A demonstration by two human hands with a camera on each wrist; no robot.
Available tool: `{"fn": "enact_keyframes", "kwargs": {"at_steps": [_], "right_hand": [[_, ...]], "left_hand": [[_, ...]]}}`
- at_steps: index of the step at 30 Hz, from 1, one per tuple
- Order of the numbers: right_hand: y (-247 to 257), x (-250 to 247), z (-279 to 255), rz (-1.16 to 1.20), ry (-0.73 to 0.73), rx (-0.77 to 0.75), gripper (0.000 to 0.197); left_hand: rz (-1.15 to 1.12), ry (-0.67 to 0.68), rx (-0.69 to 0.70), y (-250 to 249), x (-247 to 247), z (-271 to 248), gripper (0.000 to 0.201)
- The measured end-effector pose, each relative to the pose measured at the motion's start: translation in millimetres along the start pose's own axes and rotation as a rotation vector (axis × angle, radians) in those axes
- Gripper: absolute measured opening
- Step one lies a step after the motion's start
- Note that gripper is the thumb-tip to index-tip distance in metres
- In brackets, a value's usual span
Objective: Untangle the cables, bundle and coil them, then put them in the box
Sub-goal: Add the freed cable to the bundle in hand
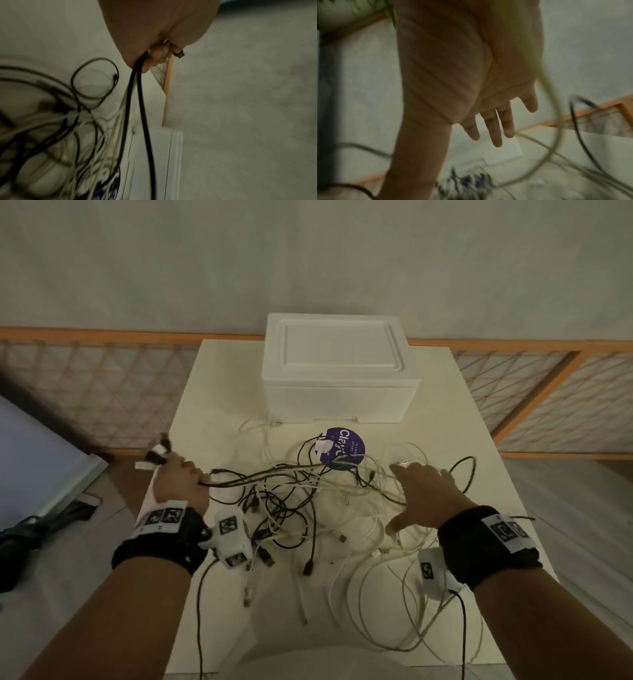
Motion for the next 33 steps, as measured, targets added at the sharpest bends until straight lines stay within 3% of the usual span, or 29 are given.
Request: {"fn": "enact_keyframes", "kwargs": {"at_steps": [2, 4, 6, 9, 12, 16, 18, 21, 23, 27, 33], "right_hand": [[20.0, -26.0, -3.5, 0.081, -0.088, -0.084, 0.12], [54.9, -56.8, -10.0, 0.214, -0.235, -0.207, 0.104], [94.8, -71.4, -13.6, 0.292, -0.265, -0.311, 0.088], [133.3, -58.3, -2.6, 0.137, -0.266, -0.369, 0.057], [139.6, -49.8, 0.8, 0.07, -0.313, -0.373, 0.035], [140.1, -47.9, 0.1, 0.178, -0.331, -0.403, 0.022], [137.9, -45.4, 3.7, 0.199, -0.321, -0.435, 0.027], [134.7, -47.1, 5.2, 0.255, -0.235, -0.501, 0.022], [128.9, -54.0, 2.1, 0.347, -0.131, -0.528, 0.013], [97.0, -63.5, 4.9, 0.233, -0.17, -0.507, 0.005], [26.2, -51.6, 12.4, 0.353, -0.185, -0.32, 0.016]], "left_hand": [[-0.039, 0.138, -0.053, 20.5, 23.5, -20.8, 0.024], [-0.066, 0.217, -0.127, 42.6, 43.4, -45.7, 0.023], [-0.068, 0.307, -0.159, 58.3, 60.3, -67.0, 0.022], [0.002, 0.381, -0.139, 73.5, 76.0, -88.9, 0.016], [0.004, 0.404, -0.129, 76.9, 78.5, -96.8, 0.01], [-0.047, 0.389, -0.208, 79.7, 75.5, -99.4, 0.014], [-0.086, 0.4, -0.296, 84.2, 77.1, -102.8, 0.024], [-0.155, 0.347, -0.306, 81.2, 75.2, -100.5, 0.04], [-0.175, 0.329, -0.281, 74.9, 76.0, -96.9, 0.043], [-0.139, 0.264, -0.151, 32.7, 71.2, -70.2, 0.045], [-0.075, 0.047, 0.026, -56.5, 22.4, -22.7, 0.045]]}}
Point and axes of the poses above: each hand's wrist, its own z-axis towards the middle knuckle, its own x-axis out of the palm, y = z × x, the point moved 6 cm from there along z, towards the middle knuckle, and after that the axes turned 5 degrees about -z, right-handed, at the moved point
